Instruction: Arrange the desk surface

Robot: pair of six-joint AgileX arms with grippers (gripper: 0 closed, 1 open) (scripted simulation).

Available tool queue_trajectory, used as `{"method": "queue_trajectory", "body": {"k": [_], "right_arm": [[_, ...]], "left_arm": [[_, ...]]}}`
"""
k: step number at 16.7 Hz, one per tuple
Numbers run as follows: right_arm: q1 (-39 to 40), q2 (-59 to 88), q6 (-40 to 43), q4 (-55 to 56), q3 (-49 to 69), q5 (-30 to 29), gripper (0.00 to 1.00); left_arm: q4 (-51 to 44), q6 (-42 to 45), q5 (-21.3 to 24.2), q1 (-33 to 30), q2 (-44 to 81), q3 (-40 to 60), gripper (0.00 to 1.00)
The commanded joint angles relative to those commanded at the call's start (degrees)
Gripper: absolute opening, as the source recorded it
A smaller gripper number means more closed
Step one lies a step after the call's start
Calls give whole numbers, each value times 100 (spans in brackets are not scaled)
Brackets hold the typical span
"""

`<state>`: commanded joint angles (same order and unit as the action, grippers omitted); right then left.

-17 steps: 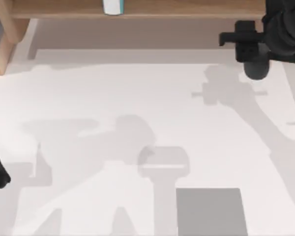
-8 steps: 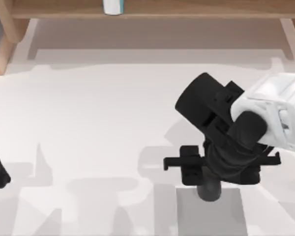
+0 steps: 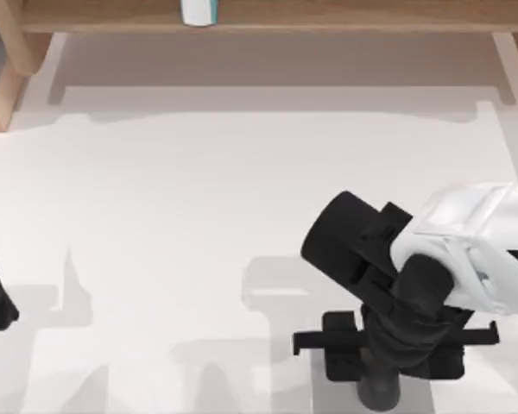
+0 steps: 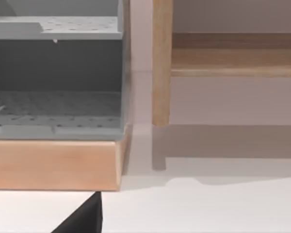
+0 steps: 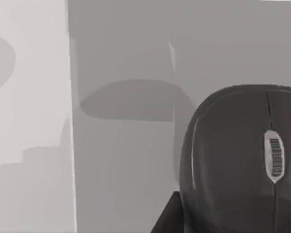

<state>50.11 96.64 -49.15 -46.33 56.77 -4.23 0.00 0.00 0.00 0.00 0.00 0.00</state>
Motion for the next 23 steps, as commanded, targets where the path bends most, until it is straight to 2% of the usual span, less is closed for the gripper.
{"method": "queue_trajectory", "body": {"k": [16, 23], "right_arm": [[-408, -70, -499, 277, 103, -271, 0], [-350, -78, -435, 357, 107, -257, 0]], "left_arm": [[0, 0, 0, 0, 0, 0, 100], [0, 0, 0, 0, 0, 0, 100]]}}
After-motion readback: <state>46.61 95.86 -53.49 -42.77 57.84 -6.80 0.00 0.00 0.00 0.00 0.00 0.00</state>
